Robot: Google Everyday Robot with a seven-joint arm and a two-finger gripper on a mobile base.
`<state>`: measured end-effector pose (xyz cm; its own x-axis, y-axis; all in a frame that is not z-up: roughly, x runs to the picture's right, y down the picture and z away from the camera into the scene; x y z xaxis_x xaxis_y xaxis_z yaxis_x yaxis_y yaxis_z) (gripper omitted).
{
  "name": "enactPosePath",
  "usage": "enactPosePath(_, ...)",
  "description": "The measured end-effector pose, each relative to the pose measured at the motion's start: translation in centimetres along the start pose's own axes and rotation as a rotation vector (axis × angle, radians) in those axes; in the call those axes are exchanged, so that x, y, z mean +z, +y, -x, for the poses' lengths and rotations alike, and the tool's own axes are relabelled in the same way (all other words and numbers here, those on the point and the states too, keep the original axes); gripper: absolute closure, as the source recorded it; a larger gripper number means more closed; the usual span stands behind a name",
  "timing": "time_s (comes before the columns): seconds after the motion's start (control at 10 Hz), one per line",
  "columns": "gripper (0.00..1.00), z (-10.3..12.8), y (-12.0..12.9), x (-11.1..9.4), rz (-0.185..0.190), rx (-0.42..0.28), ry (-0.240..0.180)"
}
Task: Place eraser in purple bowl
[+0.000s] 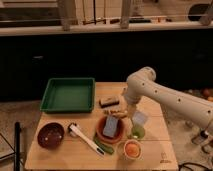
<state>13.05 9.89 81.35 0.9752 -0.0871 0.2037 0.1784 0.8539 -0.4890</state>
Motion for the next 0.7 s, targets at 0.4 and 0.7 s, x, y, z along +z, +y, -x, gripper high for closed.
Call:
enactPosePath(0.4,0.2,0.4,-0.8,1.4,0.013,-0.034,-0.013)
enactPosePath(0.7,0.2,1.0,-1.5,2.9,0.027,-0.065,-0.025)
